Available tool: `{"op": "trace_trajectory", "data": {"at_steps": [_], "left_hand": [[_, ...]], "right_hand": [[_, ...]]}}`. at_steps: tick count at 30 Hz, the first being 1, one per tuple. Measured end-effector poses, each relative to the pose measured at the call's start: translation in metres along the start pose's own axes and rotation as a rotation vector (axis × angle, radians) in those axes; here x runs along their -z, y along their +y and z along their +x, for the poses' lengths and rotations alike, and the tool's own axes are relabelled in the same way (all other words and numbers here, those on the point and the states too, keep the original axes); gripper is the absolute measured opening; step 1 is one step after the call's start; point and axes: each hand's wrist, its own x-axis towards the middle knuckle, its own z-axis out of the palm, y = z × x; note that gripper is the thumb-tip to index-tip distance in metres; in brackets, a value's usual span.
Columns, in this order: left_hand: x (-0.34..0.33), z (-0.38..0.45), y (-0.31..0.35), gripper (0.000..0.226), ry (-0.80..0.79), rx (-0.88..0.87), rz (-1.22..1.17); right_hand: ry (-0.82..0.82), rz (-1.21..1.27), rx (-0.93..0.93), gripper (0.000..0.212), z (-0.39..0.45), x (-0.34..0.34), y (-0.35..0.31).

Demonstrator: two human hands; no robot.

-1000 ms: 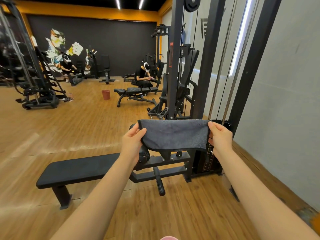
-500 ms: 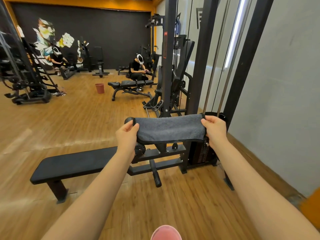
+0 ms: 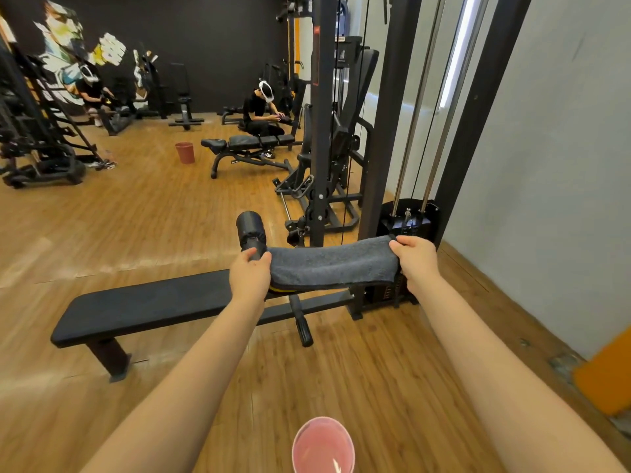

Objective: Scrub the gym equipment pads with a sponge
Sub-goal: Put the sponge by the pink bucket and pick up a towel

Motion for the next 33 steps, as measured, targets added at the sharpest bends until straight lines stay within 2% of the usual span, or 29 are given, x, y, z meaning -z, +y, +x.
{"op": "trace_trajectory", "data": {"at_steps": [4,7,11,14,18,22,26,33], "left_hand": [[0.002,0.003,-0.015,0.035,-0.126,0.276,-0.081],[0.003,-0.002,-0.024,0.034,-0.165,0.327,-0.129],[-0.003,-0.018,-0.034,0.025,-0.18,0.272,-0.107],[-0.01,-0.028,-0.043,0.013,-0.169,0.226,-0.097],[-0.023,-0.045,-0.049,0.016,-0.192,0.191,-0.113],[-0.03,-0.06,-0.048,0.023,-0.249,0.14,-0.136],[-0.034,-0.073,-0.049,0.029,-0.339,0.056,-0.083],[-0.035,-0.085,-0.047,0.032,-0.33,-0.051,-0.12]], "right_hand": [[-0.11,0.029,-0.167,0.032,-0.002,0.002,0.019],[-0.13,-0.005,-0.165,0.026,-0.009,0.001,0.031],[-0.147,-0.078,-0.092,0.008,-0.024,-0.004,0.042],[-0.149,-0.094,-0.065,0.014,-0.036,-0.016,0.049],[-0.181,-0.099,-0.082,0.021,-0.048,-0.033,0.054],[-0.239,-0.115,-0.066,0.009,-0.061,-0.042,0.055],[-0.261,-0.089,-0.039,0.01,-0.073,-0.044,0.051],[-0.265,-0.035,-0.058,0.019,-0.081,-0.039,0.048]]}}
